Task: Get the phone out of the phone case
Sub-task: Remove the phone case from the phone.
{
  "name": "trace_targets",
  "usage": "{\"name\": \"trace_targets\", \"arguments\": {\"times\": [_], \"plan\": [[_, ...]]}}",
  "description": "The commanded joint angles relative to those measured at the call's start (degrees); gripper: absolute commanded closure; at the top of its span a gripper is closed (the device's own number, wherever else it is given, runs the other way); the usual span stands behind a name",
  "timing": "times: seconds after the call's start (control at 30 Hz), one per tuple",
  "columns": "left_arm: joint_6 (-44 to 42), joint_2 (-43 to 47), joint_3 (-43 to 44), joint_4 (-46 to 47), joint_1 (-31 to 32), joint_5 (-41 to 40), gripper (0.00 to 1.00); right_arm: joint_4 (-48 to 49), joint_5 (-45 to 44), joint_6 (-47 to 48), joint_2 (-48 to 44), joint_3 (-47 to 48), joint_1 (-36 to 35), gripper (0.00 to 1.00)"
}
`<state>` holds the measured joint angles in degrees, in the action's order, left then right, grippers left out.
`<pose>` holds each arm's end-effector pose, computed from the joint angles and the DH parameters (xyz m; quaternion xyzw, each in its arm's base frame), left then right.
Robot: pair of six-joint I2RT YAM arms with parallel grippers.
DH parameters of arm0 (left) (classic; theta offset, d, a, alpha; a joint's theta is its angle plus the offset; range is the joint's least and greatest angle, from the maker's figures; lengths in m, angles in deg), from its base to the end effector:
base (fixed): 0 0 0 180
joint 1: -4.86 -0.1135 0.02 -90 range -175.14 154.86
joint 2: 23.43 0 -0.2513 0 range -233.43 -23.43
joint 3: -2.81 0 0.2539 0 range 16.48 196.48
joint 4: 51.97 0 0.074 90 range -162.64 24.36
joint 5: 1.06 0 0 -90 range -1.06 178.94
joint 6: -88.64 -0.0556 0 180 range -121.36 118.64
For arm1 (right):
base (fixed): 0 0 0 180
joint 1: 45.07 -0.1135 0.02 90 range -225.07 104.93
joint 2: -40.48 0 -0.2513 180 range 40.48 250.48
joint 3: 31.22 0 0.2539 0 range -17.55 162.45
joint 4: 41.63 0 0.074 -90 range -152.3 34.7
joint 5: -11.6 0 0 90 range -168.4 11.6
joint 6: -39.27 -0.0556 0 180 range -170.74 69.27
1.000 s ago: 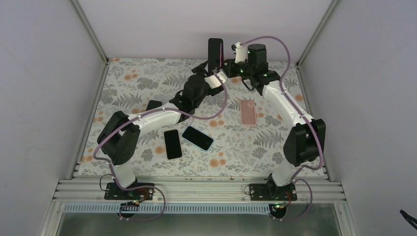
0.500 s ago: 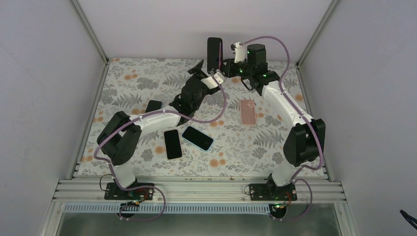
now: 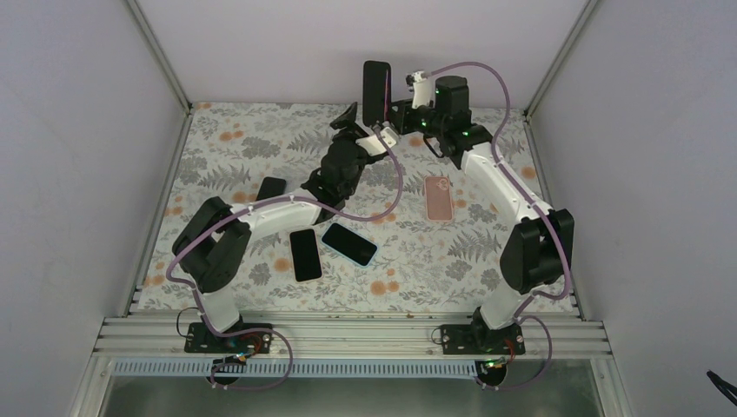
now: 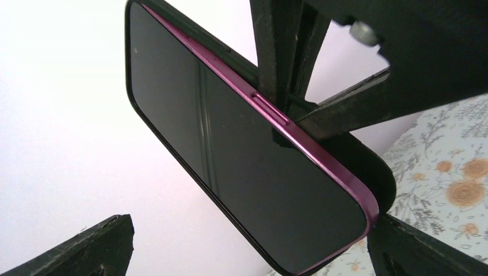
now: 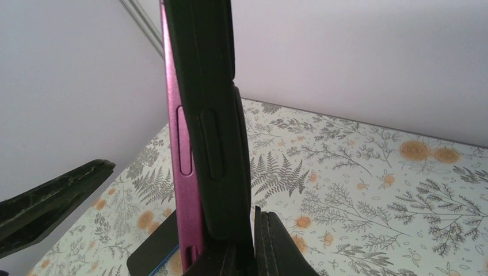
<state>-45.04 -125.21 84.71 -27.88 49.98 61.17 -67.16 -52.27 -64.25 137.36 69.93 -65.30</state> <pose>0.3238 -0.2885 0.2822 0.3367 0.5951 0.1544 0.7132 0.3845 0.1678 0.3370 -0.1745 0.7952 0.3382 0.4721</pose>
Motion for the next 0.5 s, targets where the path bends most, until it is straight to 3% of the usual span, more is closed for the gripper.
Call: {"name": "trace_targets", "arguments": {"times": [0.0,0.47], "plan": [[-3.5,1.3,2.0,10.5,1.6,-2.9,0.00,0.5,0.0,0.3,2.0,1.5,-0.9,0.97],[-4.5,1.0,1.1,11.4,2.7,-3.4,0.00,0.1,0.1,0.6,2.4,2.3,-0.9,0.96]]}}
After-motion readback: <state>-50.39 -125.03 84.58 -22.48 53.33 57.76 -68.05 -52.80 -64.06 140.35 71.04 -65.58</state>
